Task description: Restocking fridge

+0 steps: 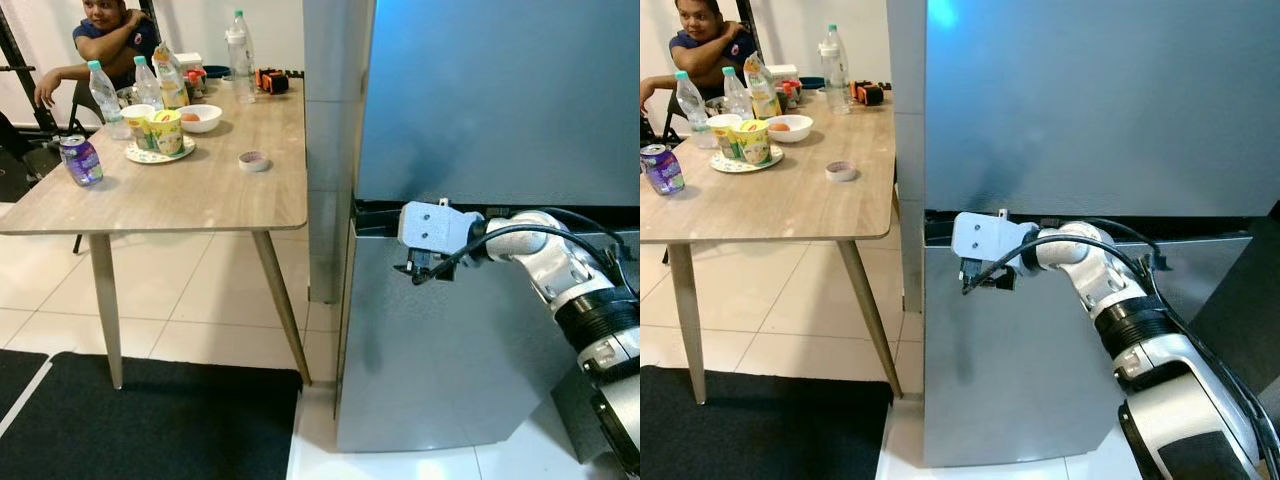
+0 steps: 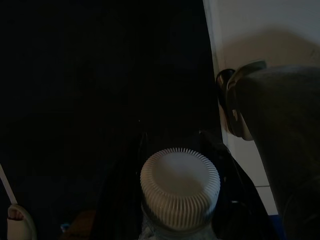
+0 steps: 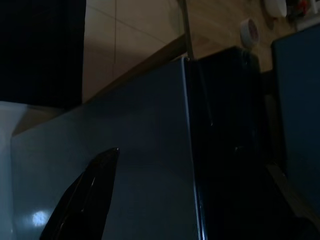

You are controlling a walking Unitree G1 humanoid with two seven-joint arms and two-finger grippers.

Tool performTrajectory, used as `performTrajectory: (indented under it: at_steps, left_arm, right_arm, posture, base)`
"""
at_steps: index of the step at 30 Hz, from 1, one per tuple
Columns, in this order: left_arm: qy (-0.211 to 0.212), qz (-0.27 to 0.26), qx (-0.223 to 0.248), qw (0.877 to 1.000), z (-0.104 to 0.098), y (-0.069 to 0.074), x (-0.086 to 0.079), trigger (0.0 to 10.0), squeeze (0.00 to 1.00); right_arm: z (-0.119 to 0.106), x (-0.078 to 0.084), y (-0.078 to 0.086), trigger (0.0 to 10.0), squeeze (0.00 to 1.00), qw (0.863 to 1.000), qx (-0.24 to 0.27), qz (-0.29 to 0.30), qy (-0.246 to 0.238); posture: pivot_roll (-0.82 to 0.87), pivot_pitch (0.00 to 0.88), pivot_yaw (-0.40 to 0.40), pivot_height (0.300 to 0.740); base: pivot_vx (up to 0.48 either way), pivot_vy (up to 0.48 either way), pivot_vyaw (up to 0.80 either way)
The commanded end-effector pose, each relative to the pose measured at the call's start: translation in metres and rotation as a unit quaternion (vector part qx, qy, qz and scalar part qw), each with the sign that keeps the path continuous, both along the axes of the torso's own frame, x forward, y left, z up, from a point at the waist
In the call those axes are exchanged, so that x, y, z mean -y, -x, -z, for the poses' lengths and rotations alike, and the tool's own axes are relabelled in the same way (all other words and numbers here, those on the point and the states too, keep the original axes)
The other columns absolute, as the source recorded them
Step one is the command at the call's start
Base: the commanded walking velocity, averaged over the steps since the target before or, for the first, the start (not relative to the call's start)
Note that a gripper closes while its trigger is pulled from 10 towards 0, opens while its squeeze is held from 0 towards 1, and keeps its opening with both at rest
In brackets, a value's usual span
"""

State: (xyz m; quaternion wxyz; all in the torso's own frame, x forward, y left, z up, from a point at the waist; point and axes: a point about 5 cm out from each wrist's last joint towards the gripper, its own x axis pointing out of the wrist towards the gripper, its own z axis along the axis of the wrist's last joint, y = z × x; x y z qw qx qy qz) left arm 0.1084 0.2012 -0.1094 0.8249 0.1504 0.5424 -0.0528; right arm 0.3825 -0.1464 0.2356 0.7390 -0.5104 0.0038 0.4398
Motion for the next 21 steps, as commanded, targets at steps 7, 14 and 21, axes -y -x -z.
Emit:
performTrajectory:
  at_steps: [7,14,21]
  left_arm:
    - [0.018,-0.002,-0.013,1.0,0.003,0.007,0.009,10.0,0.0]
    - [0.02,-0.006,-0.016,1.0,0.004,0.009,0.01,10.0,0.0]
    - [0.022,-0.008,-0.018,1.0,0.004,0.01,0.012,10.0,0.0]
  right_arm:
    - [0.017,0.002,-0.002,10.0,0.0,0.998,-0.012,-0.002,0.061]
    - [0.02,0.004,0.006,10.0,0.0,0.994,-0.037,-0.042,0.091]
    - [0.011,0.012,0.029,10.0,0.0,0.98,-0.109,-0.135,0.094]
  posture:
    - [-0.13,0.0,-0.066,0.74]
    - [-0.13,0.0,-0.073,0.74]
    - [-0.14,0.0,-0.078,0.74]
  base:
    - [0.0,0.0,0.0]
    - [0.0,0.0,0.0]
    - [0.0,0.0,0.0]
